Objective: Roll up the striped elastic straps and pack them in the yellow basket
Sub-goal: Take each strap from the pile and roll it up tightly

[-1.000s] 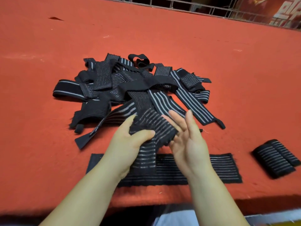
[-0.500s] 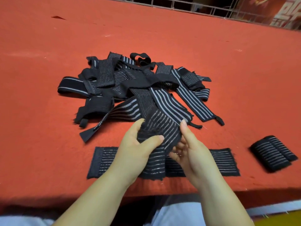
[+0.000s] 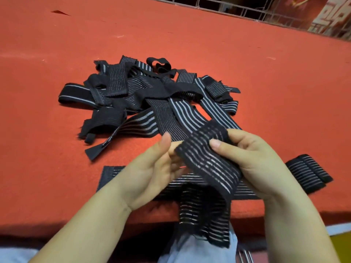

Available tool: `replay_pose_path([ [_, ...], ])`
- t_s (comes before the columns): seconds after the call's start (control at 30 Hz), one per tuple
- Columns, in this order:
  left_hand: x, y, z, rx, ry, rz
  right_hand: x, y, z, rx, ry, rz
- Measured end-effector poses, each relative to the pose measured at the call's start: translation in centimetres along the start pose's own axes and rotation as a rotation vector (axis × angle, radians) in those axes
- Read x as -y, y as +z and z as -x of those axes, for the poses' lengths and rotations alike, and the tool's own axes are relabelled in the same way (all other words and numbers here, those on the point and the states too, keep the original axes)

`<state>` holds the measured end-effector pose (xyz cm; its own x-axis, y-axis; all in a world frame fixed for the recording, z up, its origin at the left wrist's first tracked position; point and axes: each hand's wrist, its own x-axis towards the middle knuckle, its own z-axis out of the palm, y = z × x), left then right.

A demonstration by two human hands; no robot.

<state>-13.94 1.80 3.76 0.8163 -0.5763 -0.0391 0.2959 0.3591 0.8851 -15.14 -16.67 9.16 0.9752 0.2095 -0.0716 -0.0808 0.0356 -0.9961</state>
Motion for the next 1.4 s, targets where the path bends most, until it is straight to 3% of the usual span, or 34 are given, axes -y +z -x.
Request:
replay_pose_path([
  [0.33,-1.0,-1.0,1.1,-0.453,0.003,-0.294,-1.8,0.9,-0.9,0.133,0.243,0.302],
  [0.57,-1.1,-6.4,4.6,-0.581,-0.268,-0.509,-5.2,4.8,-5.0,0.098,0.273,0.703],
  [0.77,-0.2,-10.1,6.4,-0.718,-0.346,-0.616,-7.2,8.9,-8.8,0.174,0.252,0.880],
  [1.4,0.0,-12.4,6.3,-0.723,-0.426,-0.608,-9.3,10.4,-10.7,0.158,0.357,0.906],
])
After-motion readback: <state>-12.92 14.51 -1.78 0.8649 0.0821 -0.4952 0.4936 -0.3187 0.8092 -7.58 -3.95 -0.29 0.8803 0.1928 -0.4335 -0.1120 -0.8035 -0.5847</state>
